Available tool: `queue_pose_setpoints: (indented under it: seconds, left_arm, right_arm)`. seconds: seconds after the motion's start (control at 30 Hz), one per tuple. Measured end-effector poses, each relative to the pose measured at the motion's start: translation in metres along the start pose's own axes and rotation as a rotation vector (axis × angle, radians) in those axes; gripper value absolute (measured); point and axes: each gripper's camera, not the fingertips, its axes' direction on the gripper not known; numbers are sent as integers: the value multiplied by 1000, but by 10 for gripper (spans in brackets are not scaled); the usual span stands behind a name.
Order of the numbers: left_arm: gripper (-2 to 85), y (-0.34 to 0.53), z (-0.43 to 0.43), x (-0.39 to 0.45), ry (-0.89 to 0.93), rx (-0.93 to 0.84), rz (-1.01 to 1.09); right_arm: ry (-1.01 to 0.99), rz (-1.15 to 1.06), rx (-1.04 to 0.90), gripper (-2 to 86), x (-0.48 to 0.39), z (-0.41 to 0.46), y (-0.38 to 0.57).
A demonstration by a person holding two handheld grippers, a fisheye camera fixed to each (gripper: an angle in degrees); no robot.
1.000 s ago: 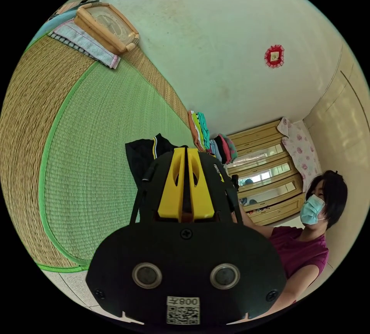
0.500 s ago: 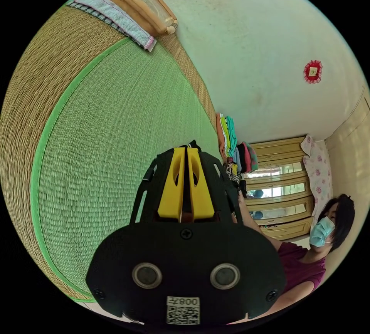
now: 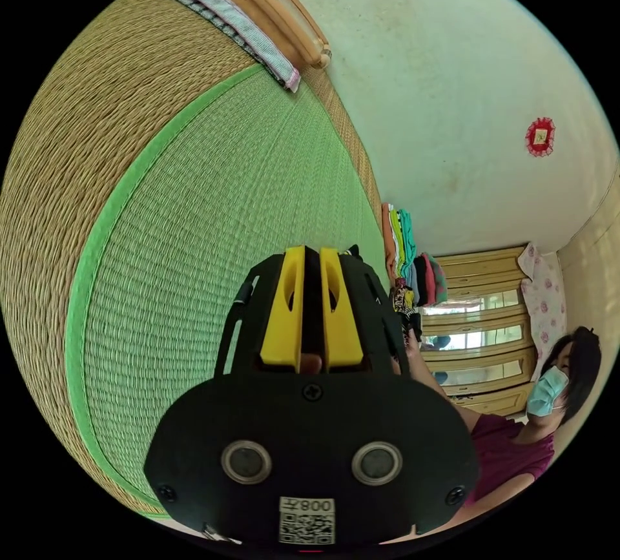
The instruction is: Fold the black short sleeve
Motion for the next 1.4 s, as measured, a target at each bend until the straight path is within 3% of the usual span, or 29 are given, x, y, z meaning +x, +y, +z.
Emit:
queue_pose_setpoints:
  seconds: [0.23,0.43,0.7,1.07,1.4]
  left_arm:
    - [48,17,86,98,-106,-261,391]
    - [19,30,190,152,-266,-502,611]
    - [3,15,244,178,-376,-494,667]
    - [1,-21,275,201,-427,-347,653]
    - [1,-5,286,203,-331,-352,676]
  right_arm:
    - [93,-66,87,7,-21,-6,14]
    - [214,-314,-71,4,-95,74,36]
    - [358,-433,-250,2,-127,197,36]
    - [539,-458,-125,0,-148,233,9]
    - [575,-446,-104,0,-152,257,-14]
